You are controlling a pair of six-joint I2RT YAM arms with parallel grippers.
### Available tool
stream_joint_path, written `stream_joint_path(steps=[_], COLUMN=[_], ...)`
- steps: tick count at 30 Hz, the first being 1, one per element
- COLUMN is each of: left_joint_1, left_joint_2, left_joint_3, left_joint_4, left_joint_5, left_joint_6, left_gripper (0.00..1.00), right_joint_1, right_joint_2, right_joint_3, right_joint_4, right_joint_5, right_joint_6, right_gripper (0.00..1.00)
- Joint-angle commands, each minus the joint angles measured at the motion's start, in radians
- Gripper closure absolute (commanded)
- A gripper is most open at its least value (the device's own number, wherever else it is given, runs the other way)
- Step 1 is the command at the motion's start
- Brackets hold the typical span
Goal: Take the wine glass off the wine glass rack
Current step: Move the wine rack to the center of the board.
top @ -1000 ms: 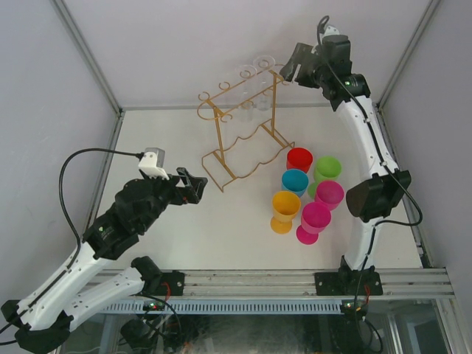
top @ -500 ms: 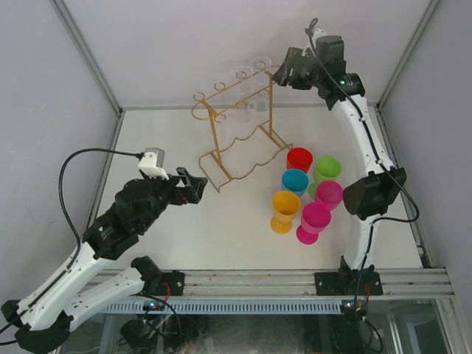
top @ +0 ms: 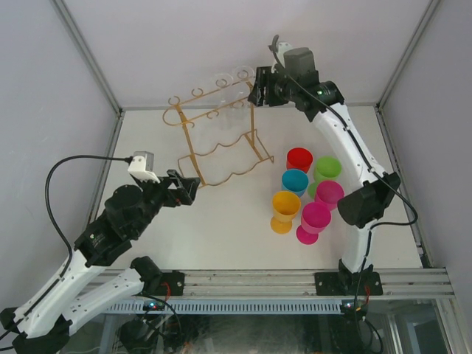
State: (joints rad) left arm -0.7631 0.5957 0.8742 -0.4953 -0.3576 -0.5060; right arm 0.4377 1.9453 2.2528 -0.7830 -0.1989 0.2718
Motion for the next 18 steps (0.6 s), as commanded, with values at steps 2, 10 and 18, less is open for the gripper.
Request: stream_joint_path(steps=[2, 10, 18], left_joint_1=[0.008, 0.01, 0.01], left_joint_2=[-0.02, -0.033, -0.039], left_joint_3=[-0.011, -0.013, -0.012], left_joint_4=[-0.006, -0.017, -0.025], left_joint_5=[-0.044, -0.053, -0.055], left_joint_6=[-0.011, -0.017, -0.019], left_gripper=[0.0, 0.0, 0.0], right_joint_1=[0.056, 0.126, 0.141], right_joint_2=[-0.136, -0.24, -0.306], right_joint_3=[-0.058, -0.149, -0.193], right_joint_4=[0.017, 0.031, 0.083], right_joint_5=[-0.002, -0.033, 0.029], right_joint_6=[-0.026, -0.026, -0.039], right_gripper=[0.44, 0.44, 0.43])
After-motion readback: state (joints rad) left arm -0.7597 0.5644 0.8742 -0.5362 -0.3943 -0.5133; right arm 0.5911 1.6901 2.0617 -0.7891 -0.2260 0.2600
